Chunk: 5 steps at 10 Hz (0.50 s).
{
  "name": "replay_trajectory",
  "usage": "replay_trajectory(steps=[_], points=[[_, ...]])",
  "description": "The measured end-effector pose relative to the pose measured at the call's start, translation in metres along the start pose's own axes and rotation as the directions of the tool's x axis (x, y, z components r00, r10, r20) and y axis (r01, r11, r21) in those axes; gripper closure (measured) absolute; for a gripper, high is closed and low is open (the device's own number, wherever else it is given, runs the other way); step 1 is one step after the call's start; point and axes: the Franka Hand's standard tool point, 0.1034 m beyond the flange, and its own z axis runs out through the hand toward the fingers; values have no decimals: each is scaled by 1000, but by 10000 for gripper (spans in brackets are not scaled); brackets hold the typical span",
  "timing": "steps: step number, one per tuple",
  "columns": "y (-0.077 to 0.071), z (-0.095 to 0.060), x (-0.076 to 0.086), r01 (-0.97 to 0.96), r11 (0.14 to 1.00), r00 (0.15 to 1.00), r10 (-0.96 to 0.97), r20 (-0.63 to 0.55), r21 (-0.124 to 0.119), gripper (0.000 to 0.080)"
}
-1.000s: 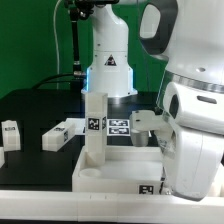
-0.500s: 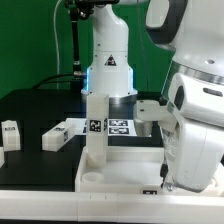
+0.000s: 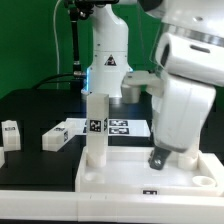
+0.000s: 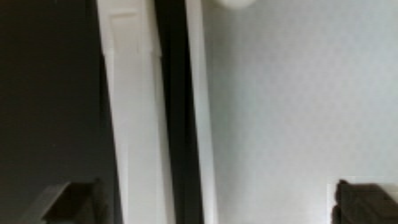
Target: Assemble desk
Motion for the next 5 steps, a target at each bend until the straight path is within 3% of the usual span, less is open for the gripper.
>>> replay_trajectory(steps=[1,5], points=[[-2,-2,-8,-11,1000,1000,11,0,-2,153],[-3,1,-8,-15,1000,1000,15,0,2,151]])
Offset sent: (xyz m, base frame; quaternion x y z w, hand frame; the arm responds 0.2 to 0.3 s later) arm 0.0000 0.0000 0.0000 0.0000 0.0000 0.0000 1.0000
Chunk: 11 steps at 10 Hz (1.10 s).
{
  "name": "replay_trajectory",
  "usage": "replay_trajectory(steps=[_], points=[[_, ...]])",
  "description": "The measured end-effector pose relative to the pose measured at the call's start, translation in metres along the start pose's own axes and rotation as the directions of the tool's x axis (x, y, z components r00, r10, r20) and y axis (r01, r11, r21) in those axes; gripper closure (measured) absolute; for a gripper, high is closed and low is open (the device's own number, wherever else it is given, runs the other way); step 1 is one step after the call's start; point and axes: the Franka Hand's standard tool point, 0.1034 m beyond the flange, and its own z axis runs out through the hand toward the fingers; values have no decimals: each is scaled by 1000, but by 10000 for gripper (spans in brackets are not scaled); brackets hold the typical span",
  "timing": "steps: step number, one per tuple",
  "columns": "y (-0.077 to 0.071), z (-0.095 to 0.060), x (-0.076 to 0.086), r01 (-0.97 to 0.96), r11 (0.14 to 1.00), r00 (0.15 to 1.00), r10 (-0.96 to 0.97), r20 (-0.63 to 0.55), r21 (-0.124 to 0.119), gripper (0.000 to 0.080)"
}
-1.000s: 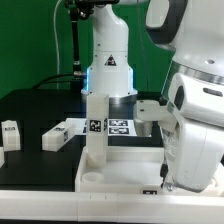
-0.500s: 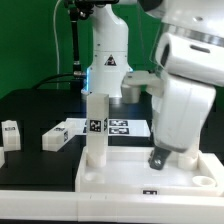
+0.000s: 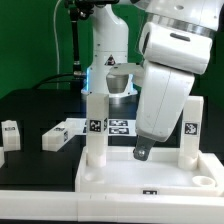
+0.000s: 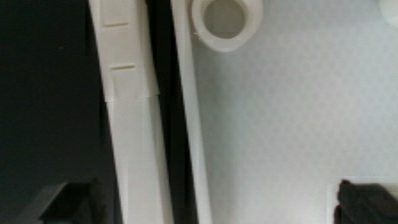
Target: Assemble desk
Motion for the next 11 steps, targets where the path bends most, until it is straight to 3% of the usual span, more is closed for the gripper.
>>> replay_trajectory(steps=[1,2,4,5,9,10,11], points=[[-1,1,-3,-33,999,999,33,-2,4,151],[-4,5,-19,-135,991,991,135,10,24,151],[-25,22,-46,-404,911,915,401,50,84,151],[-27,23,-52,-482,871,876,477,72,95,151],[-26,23,-49,-660,747,751,655,87,75,151],[-29,20,-56,-758,643,652,749,117,106,151],[-31,16,-70,-844,514,534,831,158,153,151]])
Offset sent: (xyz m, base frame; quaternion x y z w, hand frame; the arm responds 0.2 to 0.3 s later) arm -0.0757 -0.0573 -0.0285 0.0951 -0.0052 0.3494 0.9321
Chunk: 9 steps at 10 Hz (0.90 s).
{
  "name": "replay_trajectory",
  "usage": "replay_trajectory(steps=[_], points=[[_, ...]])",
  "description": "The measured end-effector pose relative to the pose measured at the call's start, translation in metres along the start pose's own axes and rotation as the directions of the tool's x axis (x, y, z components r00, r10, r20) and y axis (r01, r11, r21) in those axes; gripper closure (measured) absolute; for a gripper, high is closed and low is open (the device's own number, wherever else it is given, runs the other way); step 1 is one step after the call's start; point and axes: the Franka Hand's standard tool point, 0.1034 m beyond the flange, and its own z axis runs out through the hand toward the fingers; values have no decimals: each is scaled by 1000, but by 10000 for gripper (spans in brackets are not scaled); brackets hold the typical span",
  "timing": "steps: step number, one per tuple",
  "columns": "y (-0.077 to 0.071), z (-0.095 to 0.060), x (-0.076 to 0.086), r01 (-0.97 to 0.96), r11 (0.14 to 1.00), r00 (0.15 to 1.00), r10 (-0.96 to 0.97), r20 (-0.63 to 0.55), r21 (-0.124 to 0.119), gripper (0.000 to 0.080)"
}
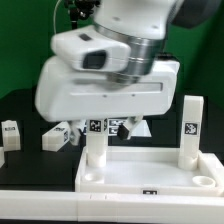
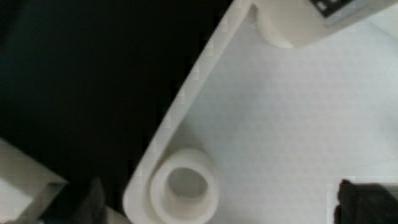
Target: Assemble desk
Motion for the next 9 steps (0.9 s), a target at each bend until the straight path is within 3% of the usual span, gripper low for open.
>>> replay_trajectory(steps=[2,3,4,6,7,9], points=[[25,-9,-15,-138,988,990,135,42,68,151],[43,-8,-24,-203,976,979,200,40,80,151],[51,-2,-28,-262,962,965,261,22,70,151],[46,-1,-27,-382,922,924,381,36,67,151],[48,-1,-30,-404,912,914,402,49,72,151],[69,5,-57,-498,861,866,486,123,103,151]])
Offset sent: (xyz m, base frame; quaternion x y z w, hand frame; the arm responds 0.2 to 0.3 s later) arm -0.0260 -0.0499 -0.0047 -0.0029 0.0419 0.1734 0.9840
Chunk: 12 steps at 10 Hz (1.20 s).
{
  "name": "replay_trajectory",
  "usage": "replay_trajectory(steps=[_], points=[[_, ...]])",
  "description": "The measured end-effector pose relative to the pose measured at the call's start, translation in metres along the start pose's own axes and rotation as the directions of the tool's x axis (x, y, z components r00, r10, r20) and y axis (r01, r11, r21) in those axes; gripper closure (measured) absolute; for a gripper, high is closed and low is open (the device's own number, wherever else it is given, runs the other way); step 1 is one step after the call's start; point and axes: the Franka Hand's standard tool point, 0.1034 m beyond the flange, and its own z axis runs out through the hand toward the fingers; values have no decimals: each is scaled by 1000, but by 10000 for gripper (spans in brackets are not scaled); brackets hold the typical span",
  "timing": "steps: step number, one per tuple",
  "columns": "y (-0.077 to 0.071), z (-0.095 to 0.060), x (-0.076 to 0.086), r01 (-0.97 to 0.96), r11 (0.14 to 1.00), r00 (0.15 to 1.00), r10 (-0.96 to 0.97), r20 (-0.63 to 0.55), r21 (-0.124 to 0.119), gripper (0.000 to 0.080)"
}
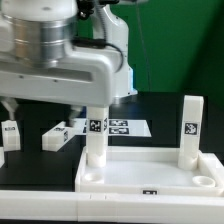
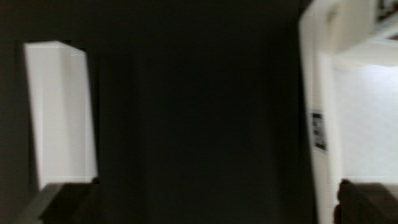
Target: Assemble desk
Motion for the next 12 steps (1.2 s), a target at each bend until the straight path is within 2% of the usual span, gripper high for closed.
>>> replay_trajectory(steps=[1,2,3,4,8,9,10,11,12], points=[[13,7,-12,-79,995,996,76,49,59,151],[29,12,-16,-103,991,994,100,50,79,151],[39,24,-25,-129,988,991,124,59,87,151],[39,31,-31,-135,987,989,129,71,87,151],[40,33,-30,-136,987,989,130,72,86,151],[42,42,-38,-193,971,977,178,117,142,151],[47,51,-45,-227,959,969,204,141,170,151],[41,62,-55,-266,945,957,235,172,190,151],[36,64,-57,-269,945,954,236,184,186,151]])
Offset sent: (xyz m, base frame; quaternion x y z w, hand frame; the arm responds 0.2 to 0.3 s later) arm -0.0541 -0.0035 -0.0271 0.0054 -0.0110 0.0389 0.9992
